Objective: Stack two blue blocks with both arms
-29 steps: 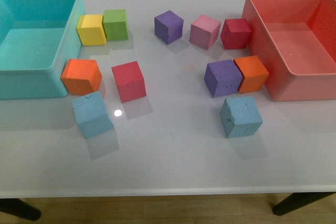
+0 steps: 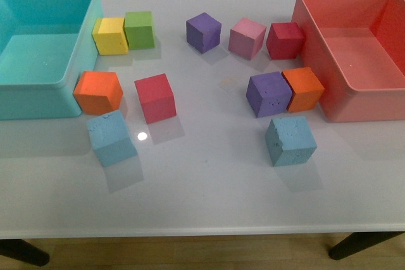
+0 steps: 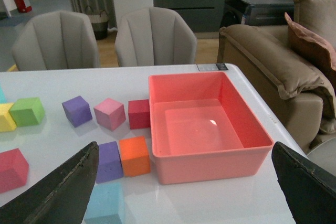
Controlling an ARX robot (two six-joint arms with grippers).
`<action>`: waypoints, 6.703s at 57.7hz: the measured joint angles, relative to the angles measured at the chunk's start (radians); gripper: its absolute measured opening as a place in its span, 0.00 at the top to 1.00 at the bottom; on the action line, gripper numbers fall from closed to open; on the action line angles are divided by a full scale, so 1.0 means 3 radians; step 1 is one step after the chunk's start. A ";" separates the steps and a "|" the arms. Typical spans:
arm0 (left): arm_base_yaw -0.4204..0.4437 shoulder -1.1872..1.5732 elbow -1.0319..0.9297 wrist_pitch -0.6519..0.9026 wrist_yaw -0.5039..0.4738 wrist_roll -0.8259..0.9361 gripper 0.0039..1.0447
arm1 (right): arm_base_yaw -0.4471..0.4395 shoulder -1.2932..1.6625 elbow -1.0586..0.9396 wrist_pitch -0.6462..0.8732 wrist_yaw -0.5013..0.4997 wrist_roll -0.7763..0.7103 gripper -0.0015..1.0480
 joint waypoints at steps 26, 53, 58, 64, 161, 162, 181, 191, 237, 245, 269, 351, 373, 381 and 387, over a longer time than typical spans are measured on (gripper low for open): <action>0.0000 0.0000 0.0000 0.0000 0.0000 0.0000 0.08 | -0.0075 0.1620 0.0566 -0.0801 -0.0057 -0.0090 0.09; 0.0000 0.0000 0.0000 0.0000 0.0000 0.0001 0.08 | 0.0423 0.4870 0.1317 0.1058 0.0028 -0.0511 0.09; 0.0000 0.0000 0.0000 0.0000 0.0000 0.0000 0.08 | 0.0571 0.5287 0.1497 0.1150 0.0071 -0.0504 0.09; 0.0000 0.0000 0.0000 0.0000 0.0000 0.0001 0.08 | 0.0690 0.5728 0.1704 0.1205 0.0127 -0.0437 0.09; 0.0000 0.0000 0.0000 0.0000 0.0000 0.0000 0.08 | 0.1139 0.6861 0.3894 0.0280 -0.0070 0.0244 0.64; 0.0000 0.0000 0.0000 0.0000 0.0000 0.0001 0.08 | 0.1150 0.6936 0.4018 0.0228 -0.0057 0.0248 0.64; 0.0000 0.0000 0.0000 0.0000 0.0000 0.0000 0.08 | 0.1391 0.8209 0.5975 -0.0724 0.0114 0.0256 0.65; 0.0000 0.0000 0.0000 0.0000 0.0000 0.0000 0.08 | 0.1520 0.8724 0.6785 -0.1128 0.0202 0.0249 0.66; 0.0000 0.0000 0.0000 0.0000 0.0000 0.0000 0.08 | 0.1696 0.9277 0.7393 -0.1441 0.0205 0.0375 0.46; 0.0000 0.0000 0.0000 0.0000 0.0000 0.0000 0.08 | 0.1696 0.9256 0.7258 -0.1349 0.0203 0.0381 0.23; 0.0000 0.0000 0.0000 0.0000 0.0000 0.0001 0.08 | 0.1564 0.7970 0.5744 -0.0275 0.0163 0.0364 0.09; 0.0000 0.0000 0.0000 0.0000 0.0000 0.0000 0.08 | 0.0257 0.3001 0.0052 0.2831 0.0233 0.0009 0.98; 0.0000 0.0000 0.0000 0.0000 0.0000 0.0001 0.08 | 0.0009 0.1902 0.0000 0.1876 0.0003 0.0009 0.98; 0.0000 0.0000 0.0000 0.0000 0.0000 0.0001 0.08 | 0.0009 0.1597 -0.0001 0.1591 0.0003 0.0009 0.98; 0.0000 0.0000 0.0000 0.0000 0.0000 0.0001 0.08 | 0.0009 0.1417 -0.0001 0.1423 0.0004 0.0009 0.98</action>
